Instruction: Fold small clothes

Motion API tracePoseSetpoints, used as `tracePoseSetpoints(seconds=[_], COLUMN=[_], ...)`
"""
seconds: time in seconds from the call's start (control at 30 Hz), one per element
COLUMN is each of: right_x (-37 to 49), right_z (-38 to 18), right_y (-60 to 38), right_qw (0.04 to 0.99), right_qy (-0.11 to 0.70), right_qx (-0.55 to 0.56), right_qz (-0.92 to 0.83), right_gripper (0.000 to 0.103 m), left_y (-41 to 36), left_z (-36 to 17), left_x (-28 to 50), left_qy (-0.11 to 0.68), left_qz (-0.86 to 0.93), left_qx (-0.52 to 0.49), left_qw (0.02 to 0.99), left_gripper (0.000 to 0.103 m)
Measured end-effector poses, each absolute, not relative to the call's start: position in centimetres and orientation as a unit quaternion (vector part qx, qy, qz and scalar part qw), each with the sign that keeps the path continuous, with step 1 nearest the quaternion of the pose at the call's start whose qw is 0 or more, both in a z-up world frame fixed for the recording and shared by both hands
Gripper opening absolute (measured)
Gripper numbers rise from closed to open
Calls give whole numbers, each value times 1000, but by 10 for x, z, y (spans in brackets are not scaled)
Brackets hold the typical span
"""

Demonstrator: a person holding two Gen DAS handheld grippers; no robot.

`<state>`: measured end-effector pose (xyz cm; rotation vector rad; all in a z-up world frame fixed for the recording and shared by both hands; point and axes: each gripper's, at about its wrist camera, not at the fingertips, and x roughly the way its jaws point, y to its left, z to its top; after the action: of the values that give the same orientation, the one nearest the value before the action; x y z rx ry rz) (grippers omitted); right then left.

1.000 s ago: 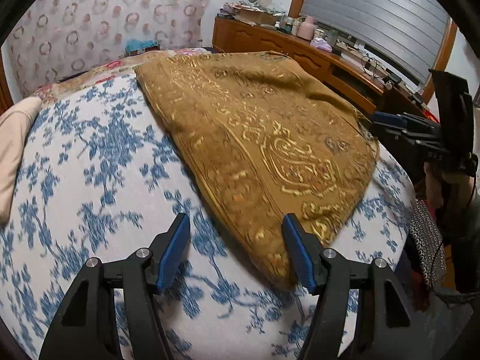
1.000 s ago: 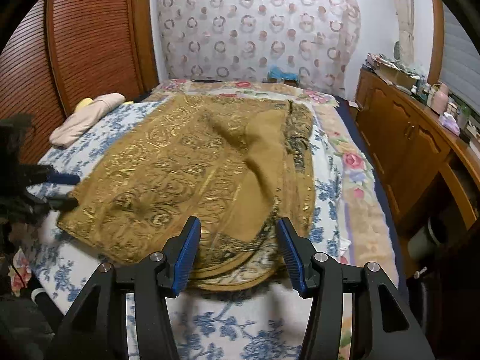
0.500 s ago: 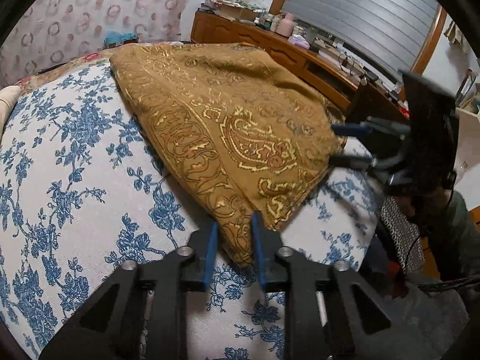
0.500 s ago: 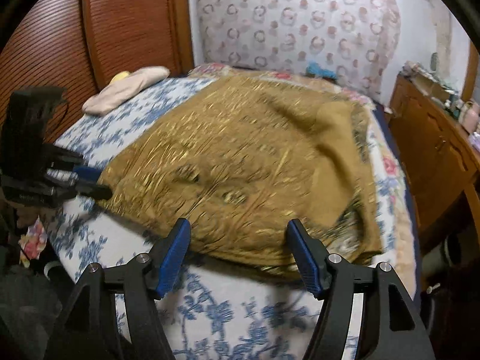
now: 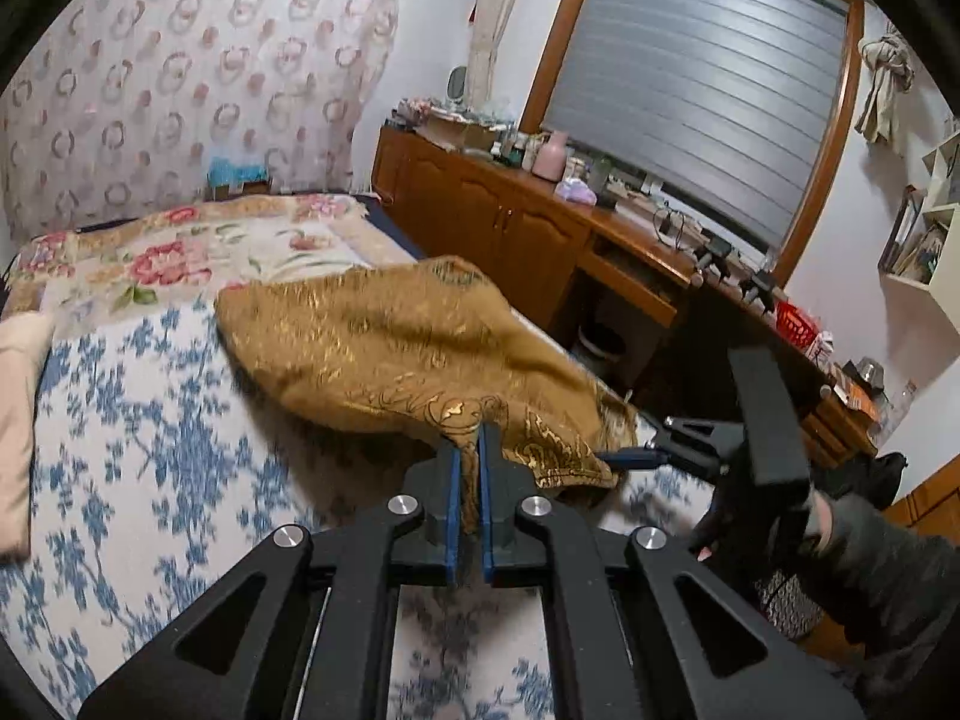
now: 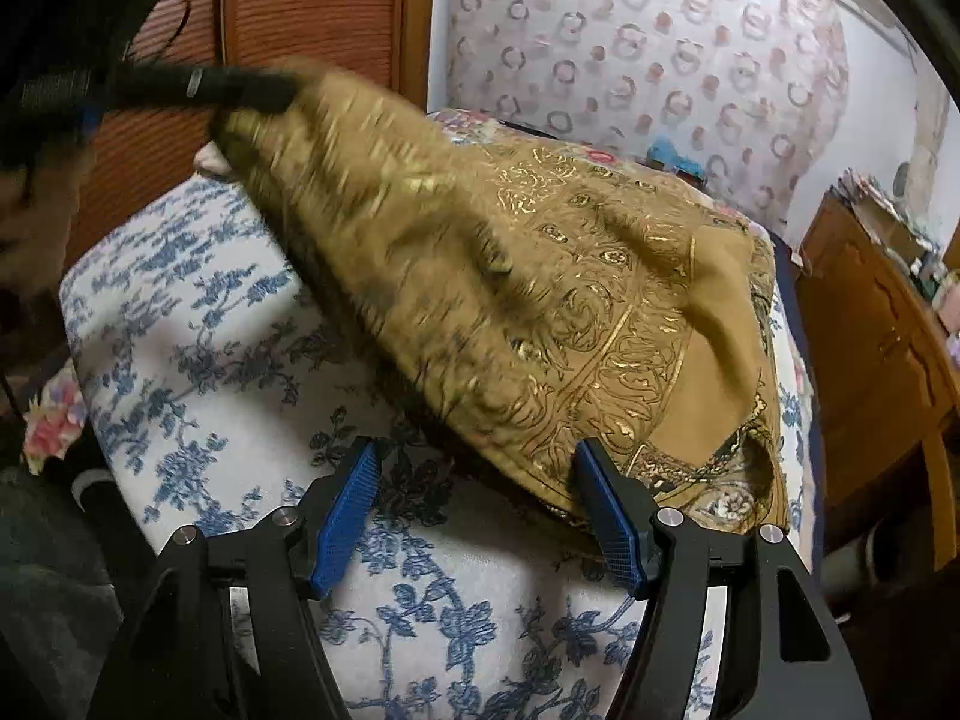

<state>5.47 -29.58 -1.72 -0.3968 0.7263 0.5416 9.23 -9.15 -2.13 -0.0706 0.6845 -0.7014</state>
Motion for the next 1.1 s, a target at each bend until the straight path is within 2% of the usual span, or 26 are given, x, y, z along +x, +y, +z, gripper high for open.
tracePoseSetpoints(seconds=[0.27, 0.3, 0.33, 0.37, 0.4, 0.43, 0.5, 0.77, 0.97, 1.03, 1.1], right_x=[87, 94, 100, 105, 109, 115, 129, 209, 276, 296, 315], right_z=[-5, 0, 6, 12, 17, 23, 37, 72, 45, 40, 39], right_y=[-320, -322, -323, -321, -320, -317, -310, -270, -253, -255, -257], right_qw=[898, 898, 897, 895, 894, 894, 896, 906, 904, 902, 902], right_qy=[341, 342, 341, 338, 336, 332, 318, 281, 301, 314, 323], right_qx=[-180, -174, -174, -177, -183, -191, -207, -229, -209, -199, -190], right_qz=[213, 215, 221, 229, 234, 235, 231, 219, 220, 219, 215], right_gripper=[69, 61, 43, 36, 23, 15, 11, 9, 9, 16, 18], left_y=[-89, -88, -88, -88, -87, -86, -83, -71, -68, -67, -66], left_z=[-13, -13, -13, -12, -12, -11, -10, -18, -46, -57, -63], left_x=[112, 117, 121, 125, 131, 138, 155, 233, 283, 294, 300], left_qy=[314, 313, 312, 310, 309, 306, 302, 313, 348, 359, 367], left_qz=[-324, -323, -321, -319, -316, -308, -295, -246, -219, -218, -217], left_qx=[-43, -44, -45, -45, -46, -47, -47, -53, -51, -56, -60], left_qw=[891, 892, 893, 894, 896, 899, 905, 916, 910, 906, 902], left_gripper=[5, 5, 5, 5, 5, 5, 5, 5, 6, 6, 7])
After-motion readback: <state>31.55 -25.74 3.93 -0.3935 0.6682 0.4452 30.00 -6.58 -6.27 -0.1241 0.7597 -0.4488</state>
